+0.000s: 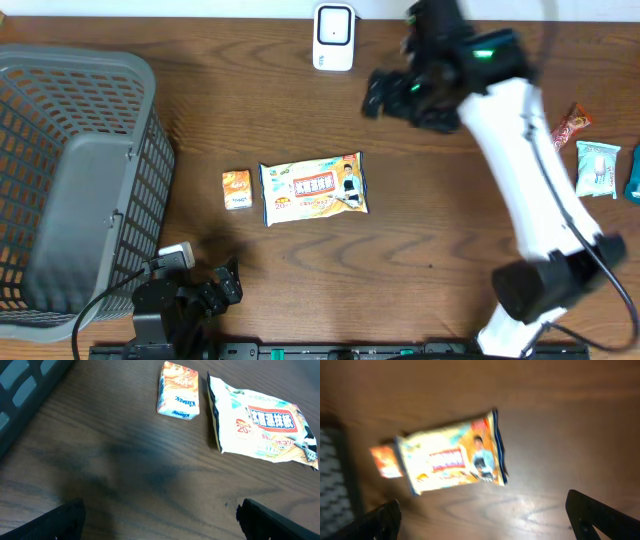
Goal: Scan the item barcode
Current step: 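Reach the right gripper to the small orange box and grasp it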
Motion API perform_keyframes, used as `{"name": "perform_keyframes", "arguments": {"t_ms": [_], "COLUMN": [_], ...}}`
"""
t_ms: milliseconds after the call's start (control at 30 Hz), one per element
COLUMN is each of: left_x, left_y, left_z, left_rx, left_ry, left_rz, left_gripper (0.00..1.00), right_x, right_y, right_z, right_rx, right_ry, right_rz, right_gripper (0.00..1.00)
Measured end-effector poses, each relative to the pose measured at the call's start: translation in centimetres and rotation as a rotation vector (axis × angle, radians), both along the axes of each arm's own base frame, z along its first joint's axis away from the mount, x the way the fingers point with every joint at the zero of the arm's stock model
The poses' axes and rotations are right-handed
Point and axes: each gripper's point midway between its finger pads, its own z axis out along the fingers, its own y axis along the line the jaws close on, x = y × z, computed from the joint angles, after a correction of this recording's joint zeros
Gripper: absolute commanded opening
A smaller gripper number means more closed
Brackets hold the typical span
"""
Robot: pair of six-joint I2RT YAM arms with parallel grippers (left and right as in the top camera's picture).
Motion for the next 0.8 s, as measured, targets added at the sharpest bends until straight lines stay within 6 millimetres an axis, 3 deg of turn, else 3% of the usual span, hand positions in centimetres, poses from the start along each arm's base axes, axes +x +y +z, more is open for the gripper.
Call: {"name": "perform_keyframes", "arguments": {"t_ms": [200, 367, 533, 800], "left_x": [0.0, 0.0, 0.0, 0.0], "left_y": [0.0, 0.0, 0.0, 0.0], "left_z": [0.0, 0.0, 0.0, 0.0], "left_rx": [0.0, 0.0, 0.0, 0.0], "left_ry": [0.0, 0.0, 0.0, 0.0], "left_rz": [0.0, 0.0, 0.0, 0.0], "left_gripper": [0.98, 0.98, 0.98, 0.98], "right_x": [-1.7, -2.4, -2.6, -3.0], "right_y": [2.5, 4.2, 6.0, 10.7], "right_z": [-8.0, -12.1, -13.3, -13.2], "right_rx": [-0.096, -0.148, -0.155, -0.142], "right_ry": [0.197, 0.273, 0.242, 0.074], "right_rz": [0.079, 0.131, 0.24, 0.613], "right_gripper": [0.99, 0.99, 0.99, 0.99]}}
